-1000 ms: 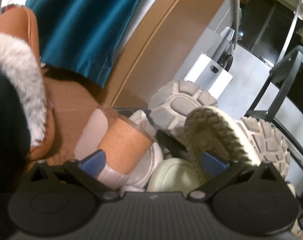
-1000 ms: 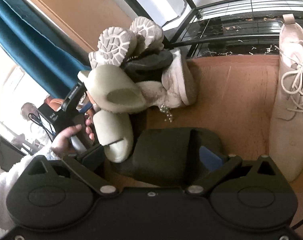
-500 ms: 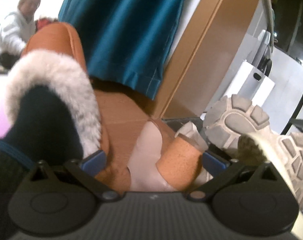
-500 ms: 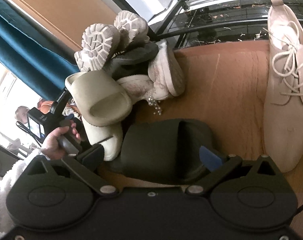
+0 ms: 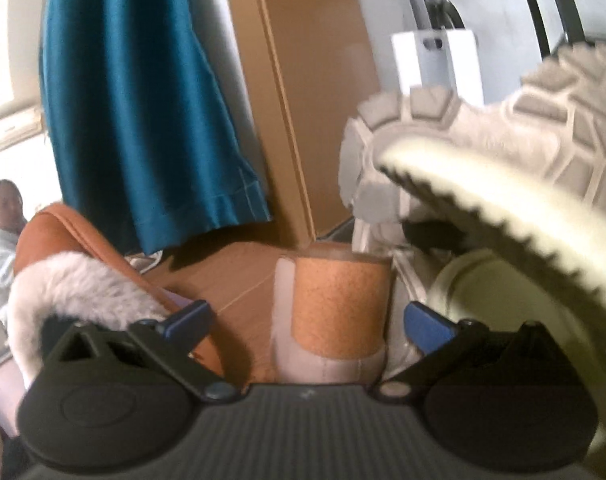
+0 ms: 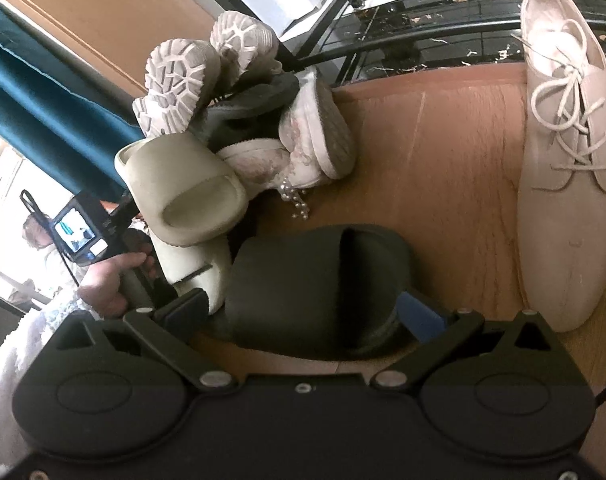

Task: Organize scattered shoes
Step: 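Reach the left tool to the cork heel of the pink shoe and close, then lift the pink cork-heeled shoe out of the pile with the left tool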

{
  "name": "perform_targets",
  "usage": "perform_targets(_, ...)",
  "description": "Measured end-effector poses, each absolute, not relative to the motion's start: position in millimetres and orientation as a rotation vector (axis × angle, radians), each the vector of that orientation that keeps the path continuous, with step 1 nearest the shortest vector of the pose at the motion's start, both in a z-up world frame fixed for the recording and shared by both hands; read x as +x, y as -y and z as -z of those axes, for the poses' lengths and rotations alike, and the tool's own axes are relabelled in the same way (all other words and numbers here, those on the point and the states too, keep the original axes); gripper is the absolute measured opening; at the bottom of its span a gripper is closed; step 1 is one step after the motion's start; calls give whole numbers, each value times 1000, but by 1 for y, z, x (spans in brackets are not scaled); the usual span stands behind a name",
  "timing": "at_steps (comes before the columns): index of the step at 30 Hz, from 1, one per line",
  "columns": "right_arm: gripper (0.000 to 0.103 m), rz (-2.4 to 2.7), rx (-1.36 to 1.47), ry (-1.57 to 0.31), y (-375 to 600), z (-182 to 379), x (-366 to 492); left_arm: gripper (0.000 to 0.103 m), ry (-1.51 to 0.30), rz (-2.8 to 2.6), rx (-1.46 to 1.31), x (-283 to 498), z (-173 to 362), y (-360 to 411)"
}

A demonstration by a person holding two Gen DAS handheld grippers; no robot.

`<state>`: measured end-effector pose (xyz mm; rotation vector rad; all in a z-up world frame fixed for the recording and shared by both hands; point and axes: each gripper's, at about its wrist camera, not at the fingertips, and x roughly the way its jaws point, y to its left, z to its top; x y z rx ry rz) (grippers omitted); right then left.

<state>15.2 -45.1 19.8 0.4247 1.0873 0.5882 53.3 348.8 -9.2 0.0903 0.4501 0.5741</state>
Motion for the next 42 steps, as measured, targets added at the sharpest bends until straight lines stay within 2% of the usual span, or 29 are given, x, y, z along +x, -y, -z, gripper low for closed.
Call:
perform_targets(6,103,-569,426,-1104,46,-17,17,97,-452,-562,-7,63,11,-368)
perform_targets(18,103,-537,427,-1125,44,-8,23,100,-435,-545,-119,64,22,-387)
perform_targets(20,103,-540,424,-1124,44,-8,24,96,-441,-543,-142,65,21,-389)
perform_targets(22,103,-543,419,-1119,43,-8,24,70,-450,-530,-138,67,18,-387)
perform_targets(24,103,-549,423,-1118,43,-7,24,59,-457,-512,-117,68,13,-382)
perform_targets(25,103,-550,425,-1120,43,-7,24,57,-454,-507,-100,69,13,-380)
perform_targets(35,103,-533,439,-1116,48,-8,25,54,-421,-629,-154,63,10,-389)
perform_targets(39,103,-527,441,-1128,47,-6,26,53,-349,-776,-393,38,13,-422)
perform_targets(42,103,-527,439,-1132,46,-5,26,56,-362,-744,-411,42,16,-421)
